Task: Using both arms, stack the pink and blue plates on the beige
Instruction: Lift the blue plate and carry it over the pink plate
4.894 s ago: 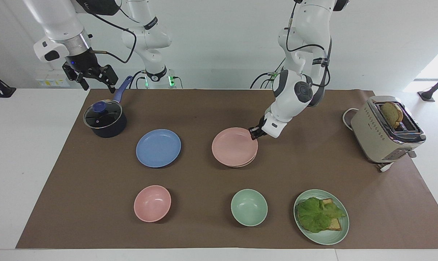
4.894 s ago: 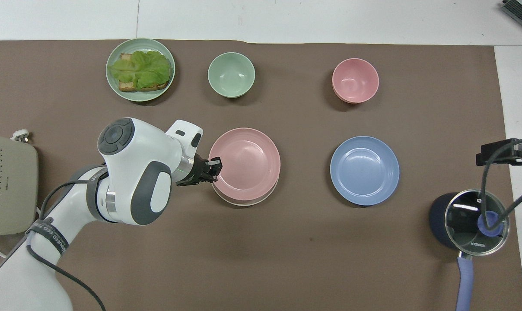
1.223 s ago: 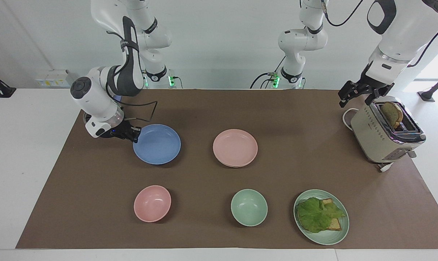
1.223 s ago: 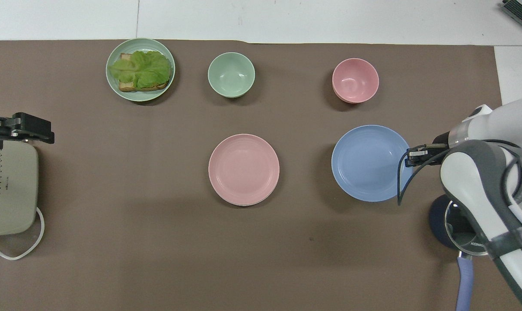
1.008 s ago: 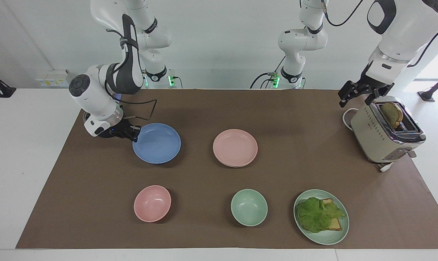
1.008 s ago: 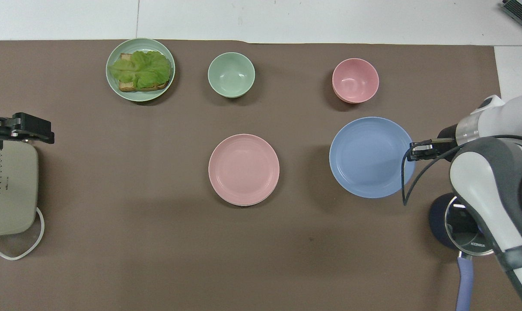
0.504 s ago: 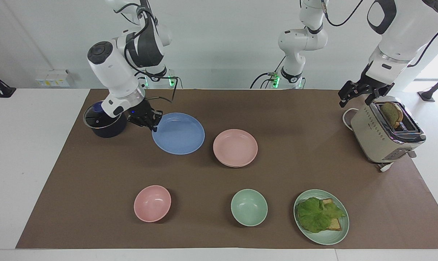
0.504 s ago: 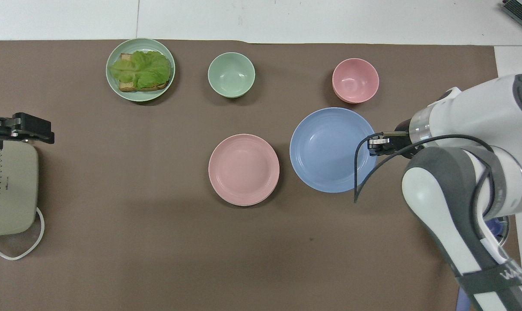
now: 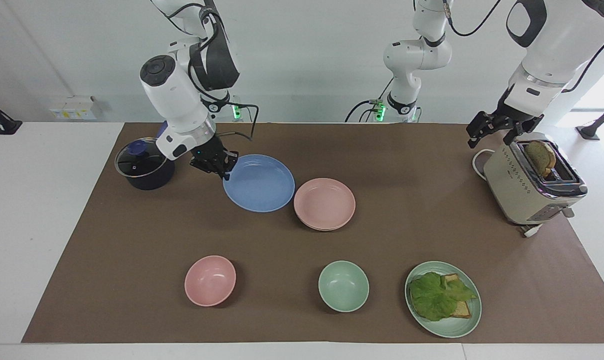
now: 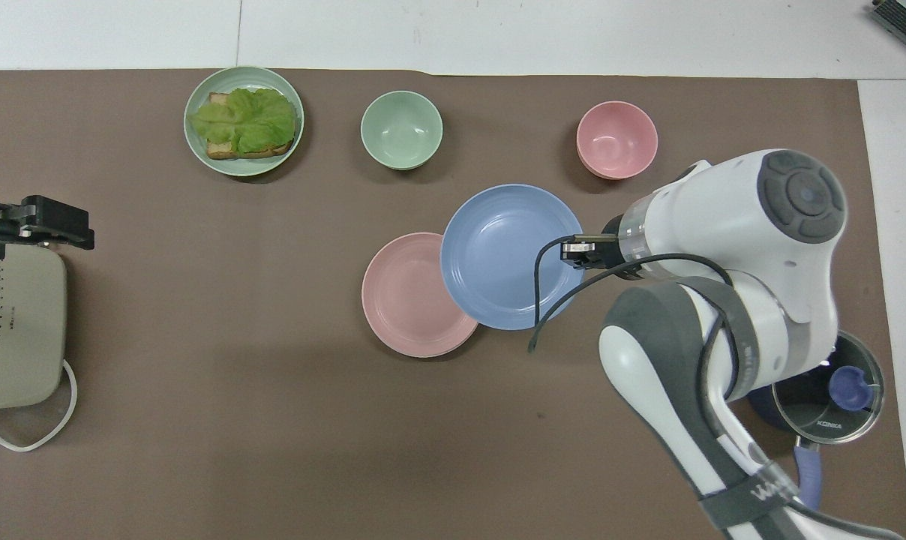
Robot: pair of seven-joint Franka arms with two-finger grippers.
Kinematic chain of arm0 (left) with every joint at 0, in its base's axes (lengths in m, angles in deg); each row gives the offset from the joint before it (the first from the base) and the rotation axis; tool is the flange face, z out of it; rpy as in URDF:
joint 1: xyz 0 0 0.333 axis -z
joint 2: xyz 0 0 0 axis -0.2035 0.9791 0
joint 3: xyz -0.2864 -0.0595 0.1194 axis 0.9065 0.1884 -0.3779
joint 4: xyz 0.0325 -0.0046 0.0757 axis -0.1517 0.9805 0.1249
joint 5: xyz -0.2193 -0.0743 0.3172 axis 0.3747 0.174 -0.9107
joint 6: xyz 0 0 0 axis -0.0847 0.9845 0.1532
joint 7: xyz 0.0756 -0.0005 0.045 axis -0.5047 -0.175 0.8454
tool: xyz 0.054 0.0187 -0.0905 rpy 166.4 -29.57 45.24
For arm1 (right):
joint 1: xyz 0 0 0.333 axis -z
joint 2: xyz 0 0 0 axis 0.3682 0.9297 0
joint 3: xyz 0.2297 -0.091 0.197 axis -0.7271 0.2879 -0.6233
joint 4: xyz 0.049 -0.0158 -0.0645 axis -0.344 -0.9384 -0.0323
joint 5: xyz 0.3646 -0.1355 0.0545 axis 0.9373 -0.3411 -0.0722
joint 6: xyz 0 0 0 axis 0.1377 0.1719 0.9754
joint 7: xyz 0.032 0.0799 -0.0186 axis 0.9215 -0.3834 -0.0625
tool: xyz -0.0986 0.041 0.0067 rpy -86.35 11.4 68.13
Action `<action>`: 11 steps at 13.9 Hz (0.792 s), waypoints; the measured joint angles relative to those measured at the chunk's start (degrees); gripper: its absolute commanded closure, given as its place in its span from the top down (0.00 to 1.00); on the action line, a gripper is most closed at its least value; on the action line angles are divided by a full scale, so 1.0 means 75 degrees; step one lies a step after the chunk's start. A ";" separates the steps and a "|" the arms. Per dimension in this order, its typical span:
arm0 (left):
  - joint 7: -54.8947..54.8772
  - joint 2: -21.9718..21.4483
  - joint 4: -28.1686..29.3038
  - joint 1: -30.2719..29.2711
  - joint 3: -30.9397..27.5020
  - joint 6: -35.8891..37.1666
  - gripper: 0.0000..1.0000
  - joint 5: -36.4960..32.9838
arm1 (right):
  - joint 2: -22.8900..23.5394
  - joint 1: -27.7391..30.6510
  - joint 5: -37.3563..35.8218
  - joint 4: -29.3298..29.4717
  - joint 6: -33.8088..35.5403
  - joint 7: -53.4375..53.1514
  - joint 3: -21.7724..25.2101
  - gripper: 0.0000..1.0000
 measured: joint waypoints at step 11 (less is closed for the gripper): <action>0.0000 0.0000 0.0000 0.0000 0.0000 0.0000 1.00 0.0000 | 0.1187 -0.0947 0.1174 -0.0051 -0.1079 -0.0385 -0.0086 0.00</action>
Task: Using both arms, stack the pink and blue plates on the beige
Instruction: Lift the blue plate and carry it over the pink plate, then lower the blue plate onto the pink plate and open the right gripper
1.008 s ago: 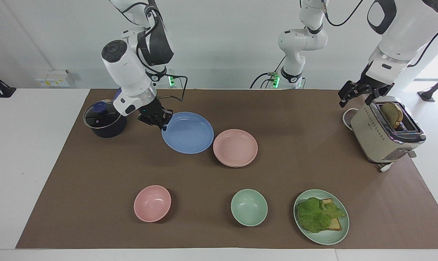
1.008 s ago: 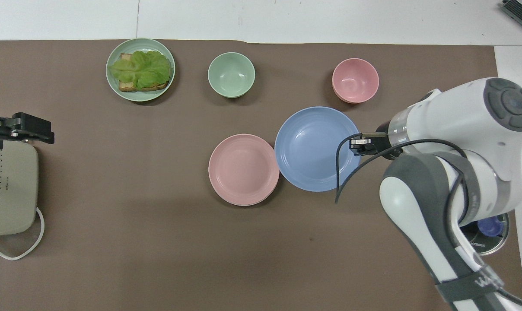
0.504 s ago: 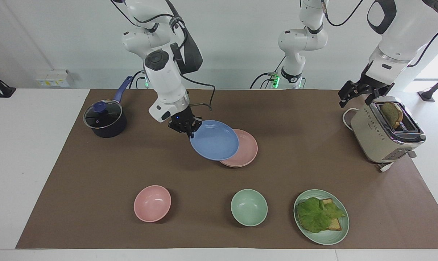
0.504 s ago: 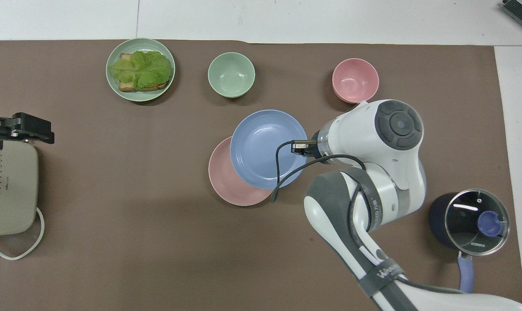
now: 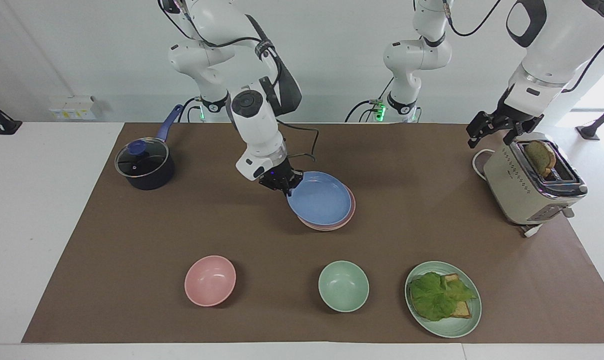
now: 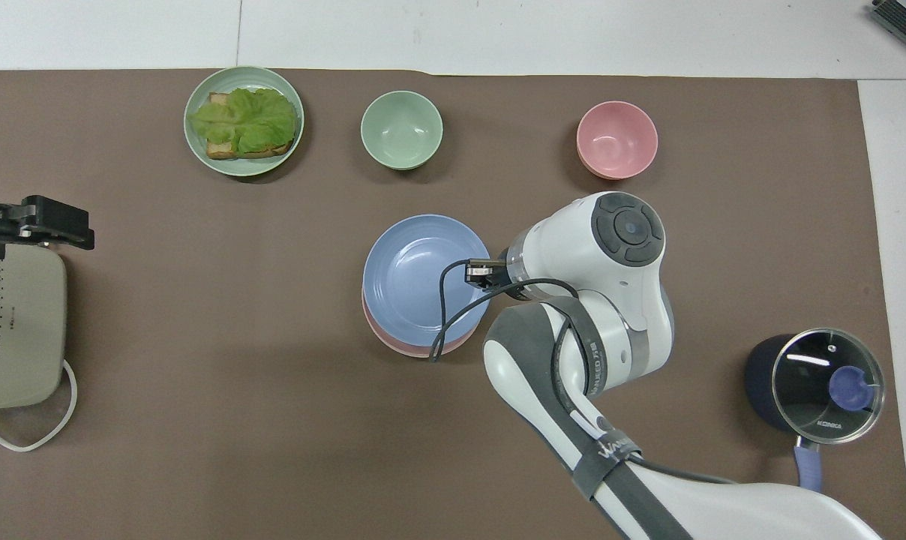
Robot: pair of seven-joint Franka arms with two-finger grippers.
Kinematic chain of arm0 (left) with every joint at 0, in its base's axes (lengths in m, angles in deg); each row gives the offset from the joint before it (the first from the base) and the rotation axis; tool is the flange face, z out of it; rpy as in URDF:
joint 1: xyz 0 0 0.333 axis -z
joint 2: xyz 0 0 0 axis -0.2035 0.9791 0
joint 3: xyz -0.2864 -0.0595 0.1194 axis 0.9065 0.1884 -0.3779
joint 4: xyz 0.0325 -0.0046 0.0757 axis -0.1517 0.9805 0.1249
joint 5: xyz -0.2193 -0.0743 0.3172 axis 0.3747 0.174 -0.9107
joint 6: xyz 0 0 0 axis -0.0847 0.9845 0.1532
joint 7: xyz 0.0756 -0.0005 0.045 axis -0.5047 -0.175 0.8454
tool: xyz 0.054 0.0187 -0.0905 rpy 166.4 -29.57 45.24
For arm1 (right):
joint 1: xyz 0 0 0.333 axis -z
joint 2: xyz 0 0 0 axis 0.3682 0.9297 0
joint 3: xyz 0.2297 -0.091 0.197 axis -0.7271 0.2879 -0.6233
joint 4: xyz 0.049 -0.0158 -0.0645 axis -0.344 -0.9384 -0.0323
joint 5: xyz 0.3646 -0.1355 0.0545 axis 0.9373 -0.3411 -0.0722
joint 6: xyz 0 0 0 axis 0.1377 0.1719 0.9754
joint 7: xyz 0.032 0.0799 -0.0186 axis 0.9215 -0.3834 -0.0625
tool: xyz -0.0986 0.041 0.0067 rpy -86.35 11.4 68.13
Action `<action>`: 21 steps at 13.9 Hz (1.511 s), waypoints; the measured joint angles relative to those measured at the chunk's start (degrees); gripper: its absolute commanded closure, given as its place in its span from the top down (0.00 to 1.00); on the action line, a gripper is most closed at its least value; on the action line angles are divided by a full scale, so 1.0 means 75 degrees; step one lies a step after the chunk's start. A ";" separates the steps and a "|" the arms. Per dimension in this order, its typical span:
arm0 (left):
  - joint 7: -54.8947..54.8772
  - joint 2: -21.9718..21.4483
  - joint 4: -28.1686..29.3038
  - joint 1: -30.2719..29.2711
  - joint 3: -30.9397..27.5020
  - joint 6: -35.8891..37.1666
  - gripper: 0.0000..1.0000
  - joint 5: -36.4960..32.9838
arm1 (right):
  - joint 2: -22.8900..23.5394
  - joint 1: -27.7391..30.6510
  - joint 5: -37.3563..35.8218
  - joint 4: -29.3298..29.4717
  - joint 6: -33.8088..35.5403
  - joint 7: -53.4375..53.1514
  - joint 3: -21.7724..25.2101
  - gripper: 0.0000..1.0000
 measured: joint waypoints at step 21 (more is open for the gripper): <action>0.0000 0.0000 0.0000 0.0000 0.0000 0.0000 1.00 0.0000 | 0.0253 -0.0039 0.0799 -0.0493 -0.0585 0.0832 -0.0069 0.00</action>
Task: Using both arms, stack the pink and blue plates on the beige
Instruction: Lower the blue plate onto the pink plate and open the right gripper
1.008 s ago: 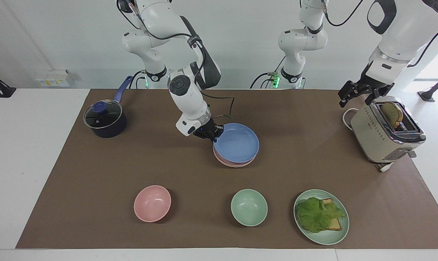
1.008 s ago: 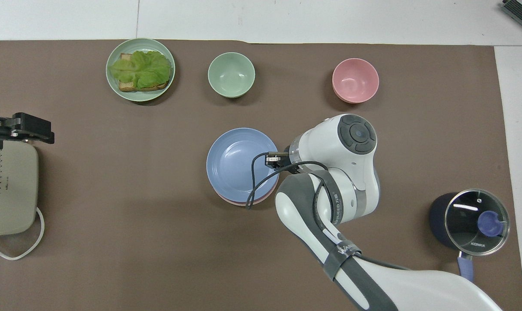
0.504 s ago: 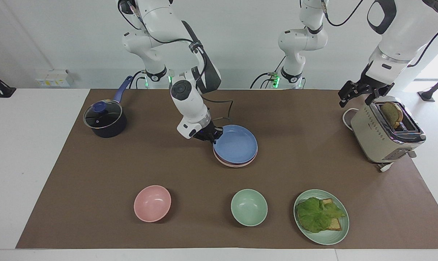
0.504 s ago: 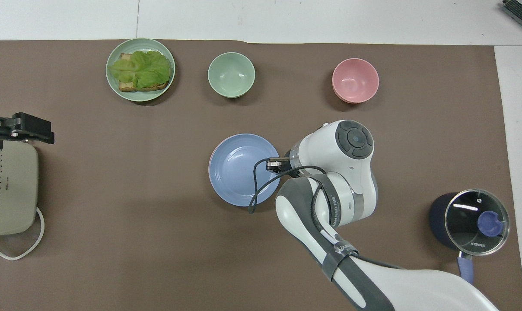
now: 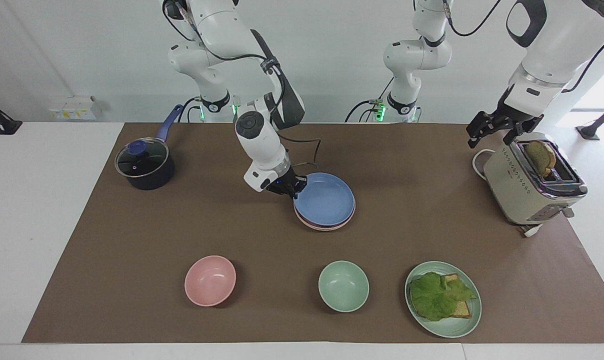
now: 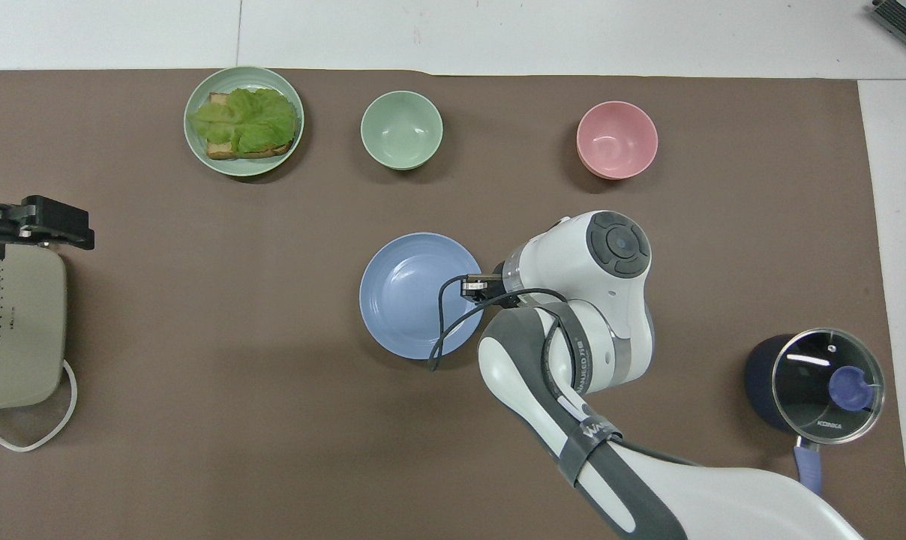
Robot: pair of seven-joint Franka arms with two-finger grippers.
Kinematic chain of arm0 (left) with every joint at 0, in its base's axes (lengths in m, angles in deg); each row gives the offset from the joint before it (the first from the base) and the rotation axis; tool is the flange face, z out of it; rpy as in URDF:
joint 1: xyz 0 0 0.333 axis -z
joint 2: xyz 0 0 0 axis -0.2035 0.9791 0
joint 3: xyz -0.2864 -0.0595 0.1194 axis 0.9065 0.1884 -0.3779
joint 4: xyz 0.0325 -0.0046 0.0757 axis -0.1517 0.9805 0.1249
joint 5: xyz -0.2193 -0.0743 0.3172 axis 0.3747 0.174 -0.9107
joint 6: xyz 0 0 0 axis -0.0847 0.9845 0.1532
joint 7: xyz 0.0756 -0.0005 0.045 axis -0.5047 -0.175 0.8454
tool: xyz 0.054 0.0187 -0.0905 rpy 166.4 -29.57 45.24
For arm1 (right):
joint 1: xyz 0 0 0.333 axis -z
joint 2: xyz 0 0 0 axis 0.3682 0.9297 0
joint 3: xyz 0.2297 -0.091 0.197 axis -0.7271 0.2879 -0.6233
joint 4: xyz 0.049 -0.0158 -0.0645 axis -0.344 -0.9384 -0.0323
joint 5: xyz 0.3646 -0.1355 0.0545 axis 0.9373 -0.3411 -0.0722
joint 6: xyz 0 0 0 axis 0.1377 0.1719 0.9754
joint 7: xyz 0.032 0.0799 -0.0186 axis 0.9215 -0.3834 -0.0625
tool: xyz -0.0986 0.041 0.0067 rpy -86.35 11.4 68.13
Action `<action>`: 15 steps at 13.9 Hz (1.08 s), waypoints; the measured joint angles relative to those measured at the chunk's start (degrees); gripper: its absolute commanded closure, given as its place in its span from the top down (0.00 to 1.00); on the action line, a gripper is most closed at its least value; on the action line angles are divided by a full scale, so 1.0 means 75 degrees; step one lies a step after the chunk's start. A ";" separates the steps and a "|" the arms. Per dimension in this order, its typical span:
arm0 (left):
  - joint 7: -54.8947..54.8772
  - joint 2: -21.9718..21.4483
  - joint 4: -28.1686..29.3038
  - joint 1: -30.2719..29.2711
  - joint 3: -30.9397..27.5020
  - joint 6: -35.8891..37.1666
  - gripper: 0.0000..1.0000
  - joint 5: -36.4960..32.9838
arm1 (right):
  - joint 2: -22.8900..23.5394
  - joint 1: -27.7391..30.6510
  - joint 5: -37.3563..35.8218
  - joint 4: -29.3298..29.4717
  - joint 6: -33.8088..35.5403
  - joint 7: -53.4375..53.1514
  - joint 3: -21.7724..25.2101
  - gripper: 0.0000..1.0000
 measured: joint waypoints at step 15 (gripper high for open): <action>0.0000 0.0000 0.0000 0.0000 0.0000 0.0000 1.00 0.0000 | 0.0063 0.0059 0.0057 -0.0051 -0.0201 0.0880 0.0034 1.00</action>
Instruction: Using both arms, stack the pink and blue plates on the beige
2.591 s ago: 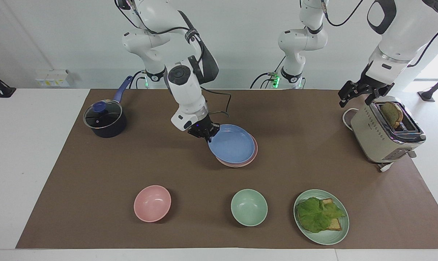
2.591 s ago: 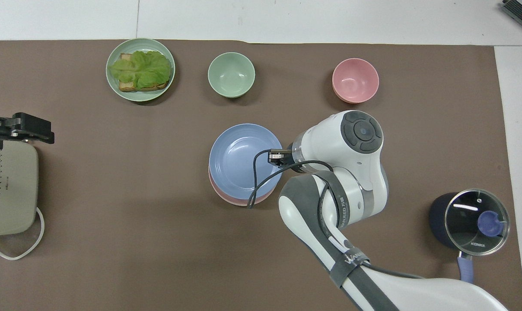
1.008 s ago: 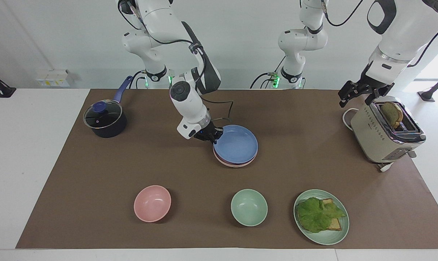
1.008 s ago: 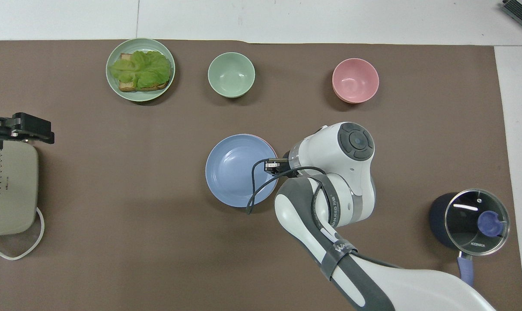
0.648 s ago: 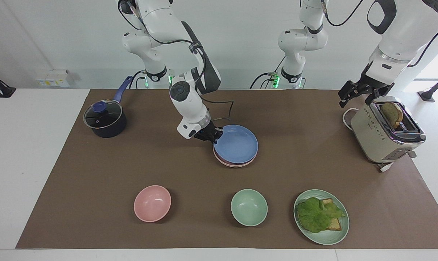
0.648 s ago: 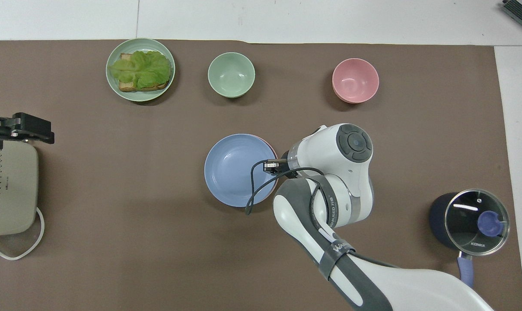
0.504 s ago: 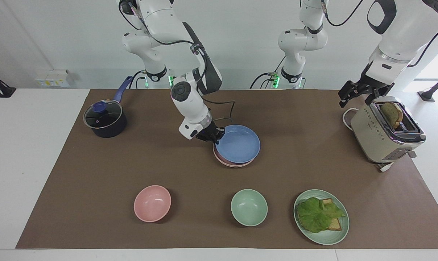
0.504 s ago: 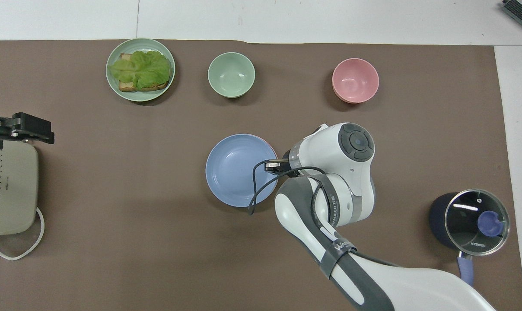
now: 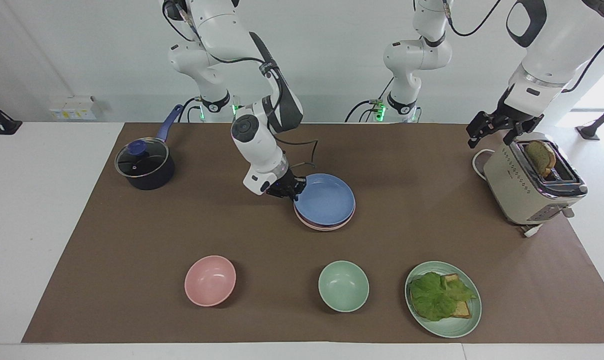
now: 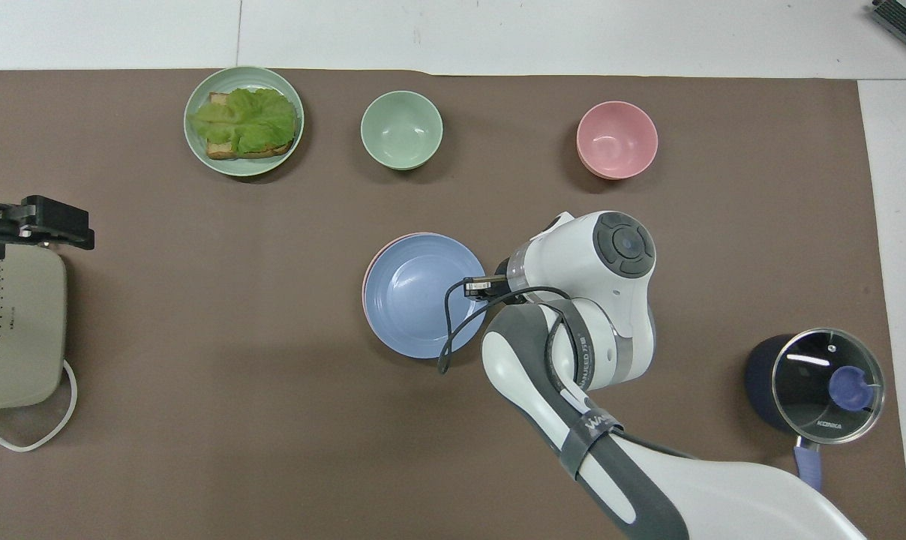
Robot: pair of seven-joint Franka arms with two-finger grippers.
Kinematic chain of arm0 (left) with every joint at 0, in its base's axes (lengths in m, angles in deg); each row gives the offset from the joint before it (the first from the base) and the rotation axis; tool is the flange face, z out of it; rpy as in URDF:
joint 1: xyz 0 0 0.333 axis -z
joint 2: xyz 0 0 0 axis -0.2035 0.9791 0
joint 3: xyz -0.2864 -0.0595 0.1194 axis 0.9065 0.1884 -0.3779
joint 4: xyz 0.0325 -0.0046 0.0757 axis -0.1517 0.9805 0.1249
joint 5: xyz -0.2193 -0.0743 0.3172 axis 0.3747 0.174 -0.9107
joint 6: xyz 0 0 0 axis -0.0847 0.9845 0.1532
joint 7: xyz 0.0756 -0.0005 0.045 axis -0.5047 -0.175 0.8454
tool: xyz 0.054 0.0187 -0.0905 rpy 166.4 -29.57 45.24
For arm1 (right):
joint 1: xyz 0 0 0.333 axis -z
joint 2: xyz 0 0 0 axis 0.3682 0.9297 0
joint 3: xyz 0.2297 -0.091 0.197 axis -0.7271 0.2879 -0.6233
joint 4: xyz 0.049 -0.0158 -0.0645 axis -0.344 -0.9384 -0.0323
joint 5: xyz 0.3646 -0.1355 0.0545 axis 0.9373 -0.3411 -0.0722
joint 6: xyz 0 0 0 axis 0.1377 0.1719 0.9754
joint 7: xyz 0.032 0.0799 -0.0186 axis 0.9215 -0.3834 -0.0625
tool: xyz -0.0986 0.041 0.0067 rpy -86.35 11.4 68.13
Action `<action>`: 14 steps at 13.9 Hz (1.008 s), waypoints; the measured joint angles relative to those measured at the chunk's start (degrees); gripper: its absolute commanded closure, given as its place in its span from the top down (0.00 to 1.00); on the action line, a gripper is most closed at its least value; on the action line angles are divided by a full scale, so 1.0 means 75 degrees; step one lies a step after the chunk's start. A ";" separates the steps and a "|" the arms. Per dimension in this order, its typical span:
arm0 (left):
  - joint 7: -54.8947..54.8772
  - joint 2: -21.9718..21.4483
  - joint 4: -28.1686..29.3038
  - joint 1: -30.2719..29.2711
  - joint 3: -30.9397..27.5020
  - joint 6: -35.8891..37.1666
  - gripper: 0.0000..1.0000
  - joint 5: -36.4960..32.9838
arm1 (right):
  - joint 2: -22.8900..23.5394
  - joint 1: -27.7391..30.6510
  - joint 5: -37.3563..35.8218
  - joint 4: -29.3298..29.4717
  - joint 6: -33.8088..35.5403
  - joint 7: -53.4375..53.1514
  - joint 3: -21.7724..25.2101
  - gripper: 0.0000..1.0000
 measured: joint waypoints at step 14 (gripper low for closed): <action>0.0000 0.0000 0.0000 0.0000 0.0000 0.0000 1.00 0.0000 | -0.1298 0.1363 -0.2689 0.0430 0.1298 -0.0851 0.0178 1.00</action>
